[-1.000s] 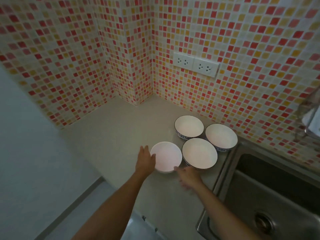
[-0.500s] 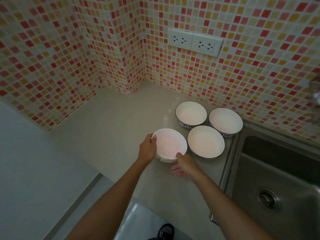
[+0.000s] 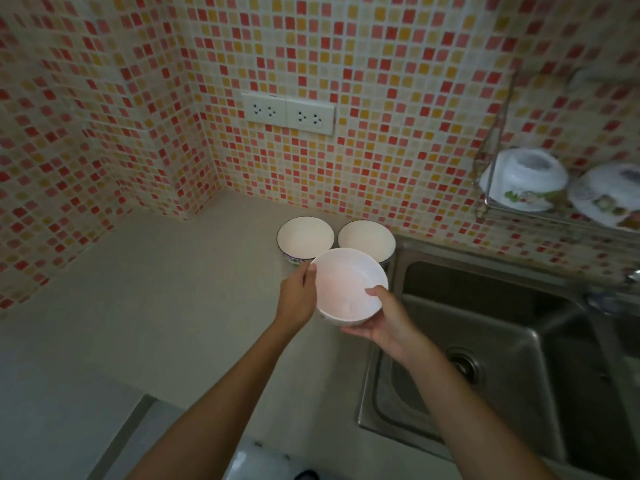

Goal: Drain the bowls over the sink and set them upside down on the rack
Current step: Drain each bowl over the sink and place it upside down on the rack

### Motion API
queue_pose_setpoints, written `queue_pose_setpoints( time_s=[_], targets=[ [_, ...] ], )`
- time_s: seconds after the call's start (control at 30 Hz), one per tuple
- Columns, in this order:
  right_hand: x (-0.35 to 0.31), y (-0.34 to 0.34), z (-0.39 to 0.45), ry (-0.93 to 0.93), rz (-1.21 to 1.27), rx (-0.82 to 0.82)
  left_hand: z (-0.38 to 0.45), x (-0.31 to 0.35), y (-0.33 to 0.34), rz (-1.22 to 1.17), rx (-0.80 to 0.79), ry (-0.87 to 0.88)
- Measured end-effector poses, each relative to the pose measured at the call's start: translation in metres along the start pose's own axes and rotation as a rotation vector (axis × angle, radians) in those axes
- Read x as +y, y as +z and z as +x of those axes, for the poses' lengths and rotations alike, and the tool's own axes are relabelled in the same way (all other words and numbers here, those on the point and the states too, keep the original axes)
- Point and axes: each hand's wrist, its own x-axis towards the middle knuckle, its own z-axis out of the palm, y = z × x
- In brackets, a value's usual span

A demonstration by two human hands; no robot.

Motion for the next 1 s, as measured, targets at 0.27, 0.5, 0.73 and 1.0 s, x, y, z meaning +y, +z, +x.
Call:
queue_pose_setpoints(
  time_s=[0.27, 0.5, 0.73, 1.0],
  targets=[
    [-0.017, -0.128, -0.048, -0.019, 0.072, 0.176, -0.043, 0.028, 0.122, -0.025, -0.202, 0.029],
    [-0.016, -0.237, -0.071, -0.027, 0.053, 0.308, -0.093, 0.025, 0.209, 0.008, -0.25, 0.065],
    [-0.006, -0.316, -0.081, -0.03, -0.063, 0.46, -0.14, -0.042, 0.259, 0.635, -0.571, 0.181],
    [0.005, -0.358, -0.083, 0.05, -0.079, 0.521, -0.17, -0.064, 0.264, 0.836, -0.553, 0.183]
  ],
)
